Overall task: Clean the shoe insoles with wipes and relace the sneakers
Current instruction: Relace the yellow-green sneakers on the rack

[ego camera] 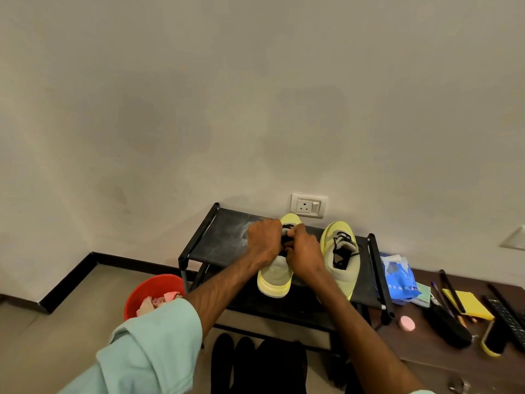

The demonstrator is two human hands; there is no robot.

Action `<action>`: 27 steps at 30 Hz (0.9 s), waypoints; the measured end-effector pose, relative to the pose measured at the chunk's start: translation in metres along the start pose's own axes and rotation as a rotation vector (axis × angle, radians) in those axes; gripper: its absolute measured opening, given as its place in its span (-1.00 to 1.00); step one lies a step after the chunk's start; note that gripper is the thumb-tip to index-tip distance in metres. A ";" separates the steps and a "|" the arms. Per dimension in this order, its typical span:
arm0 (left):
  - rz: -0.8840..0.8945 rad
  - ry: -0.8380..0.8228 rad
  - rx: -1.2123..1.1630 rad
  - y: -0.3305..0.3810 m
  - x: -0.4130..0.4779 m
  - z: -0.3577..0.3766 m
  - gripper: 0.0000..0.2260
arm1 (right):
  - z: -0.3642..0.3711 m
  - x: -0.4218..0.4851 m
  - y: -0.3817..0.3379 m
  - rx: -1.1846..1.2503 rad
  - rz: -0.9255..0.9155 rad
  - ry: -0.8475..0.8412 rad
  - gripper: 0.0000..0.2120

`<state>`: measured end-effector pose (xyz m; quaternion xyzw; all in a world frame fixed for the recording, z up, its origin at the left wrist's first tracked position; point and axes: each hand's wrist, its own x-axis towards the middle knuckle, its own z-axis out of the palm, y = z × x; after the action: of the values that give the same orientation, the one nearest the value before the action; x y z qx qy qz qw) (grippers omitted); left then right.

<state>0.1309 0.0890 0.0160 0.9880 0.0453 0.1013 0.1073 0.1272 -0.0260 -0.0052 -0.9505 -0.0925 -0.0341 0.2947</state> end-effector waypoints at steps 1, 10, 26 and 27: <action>0.000 0.015 -0.011 0.001 0.000 0.001 -0.80 | 0.000 0.000 0.003 0.061 0.018 -0.013 -0.63; -0.077 0.000 -0.202 -0.017 0.001 0.003 -0.81 | -0.001 0.007 0.008 0.137 0.073 0.190 -0.44; -0.054 0.029 -0.439 -0.044 0.004 -0.003 -0.67 | 0.003 0.028 0.004 -0.015 0.151 0.063 -0.56; -0.039 0.017 -0.452 -0.044 0.004 -0.001 -0.66 | 0.002 0.026 0.007 0.008 0.142 0.072 -0.58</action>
<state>0.1321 0.1322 0.0077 0.9369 0.0413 0.1149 0.3276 0.1546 -0.0269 -0.0076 -0.9517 -0.0143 -0.0469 0.3032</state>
